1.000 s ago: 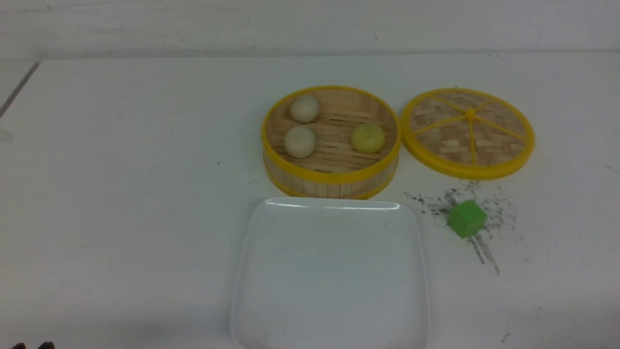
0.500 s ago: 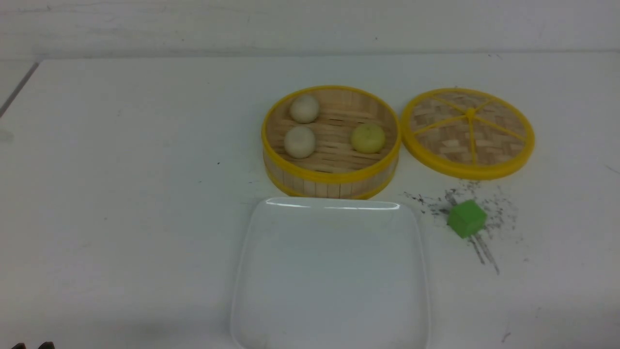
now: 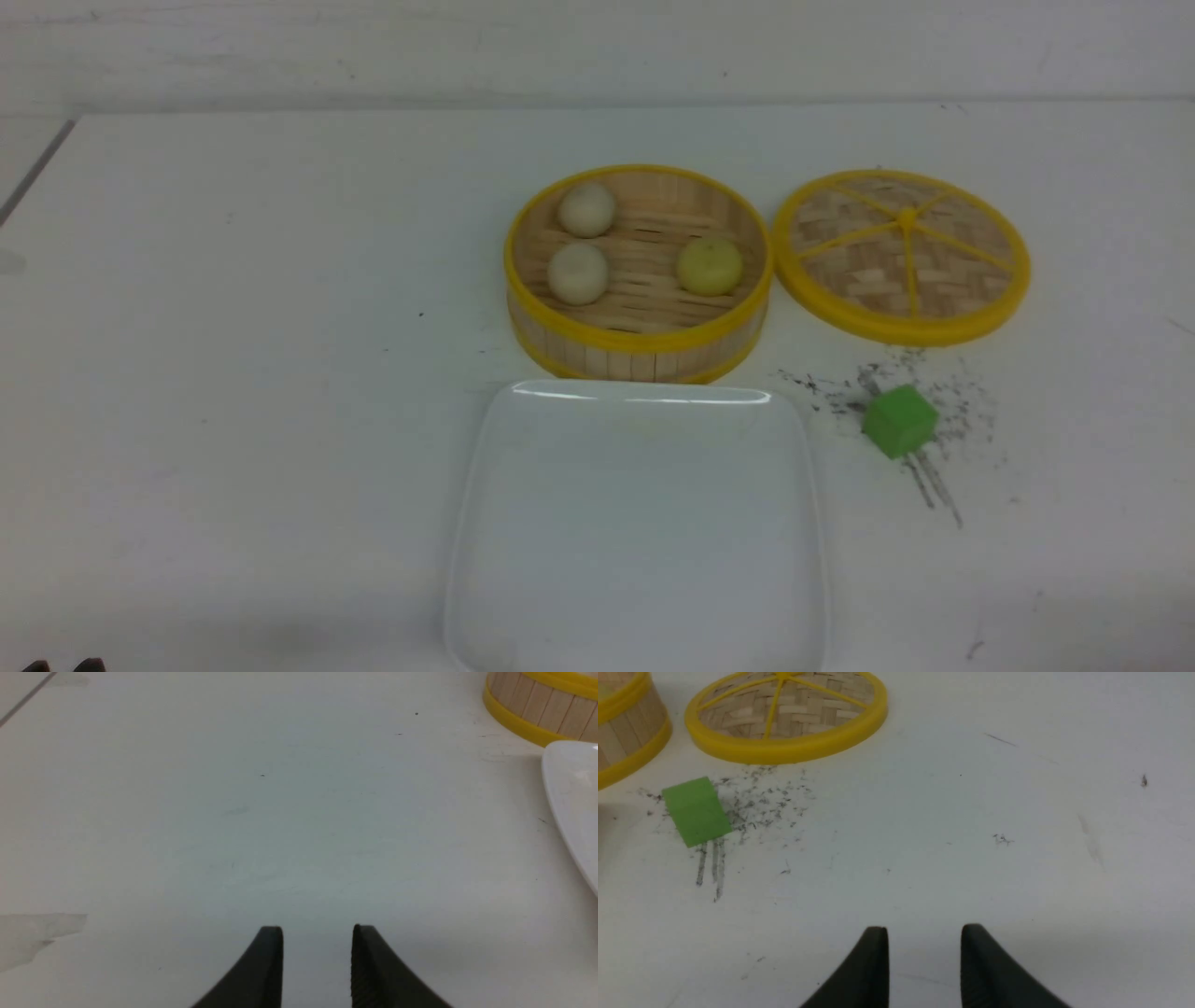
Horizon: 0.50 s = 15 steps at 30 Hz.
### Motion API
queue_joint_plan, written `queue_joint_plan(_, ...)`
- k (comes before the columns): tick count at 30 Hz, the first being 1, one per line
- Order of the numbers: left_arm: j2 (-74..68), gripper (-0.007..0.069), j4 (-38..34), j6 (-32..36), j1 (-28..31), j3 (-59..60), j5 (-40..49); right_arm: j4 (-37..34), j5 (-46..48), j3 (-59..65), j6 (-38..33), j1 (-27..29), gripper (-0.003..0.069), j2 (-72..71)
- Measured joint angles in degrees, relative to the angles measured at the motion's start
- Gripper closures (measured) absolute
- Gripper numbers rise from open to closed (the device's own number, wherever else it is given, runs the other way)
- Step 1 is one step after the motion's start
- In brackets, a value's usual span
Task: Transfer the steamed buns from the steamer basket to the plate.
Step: Use the right arm to grab the steamed stuffed bun that is closest to it
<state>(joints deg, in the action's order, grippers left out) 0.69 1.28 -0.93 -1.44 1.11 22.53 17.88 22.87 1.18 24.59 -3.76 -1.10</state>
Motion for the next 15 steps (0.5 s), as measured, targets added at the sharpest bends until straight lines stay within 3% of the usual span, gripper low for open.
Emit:
queue_joint_plan(6,0.0,0.0382,0.0,0.0,0.0,0.0,0.0,-0.7,-3.8,0.3,1.6,0.0,0.0417,0.0)
queue_joint_plan(10,0.0,0.0382,0.0,0.0,0.0,0.0,0.0,-2.1,-11.3,0.3,1.9,0.0,0.0417,0.0)
queue_joint_plan(15,0.0,0.0382,0.0,0.0,0.0,0.0,0.0,-5.3,-12.3,0.3,2.4,0.0,0.0417,0.0)
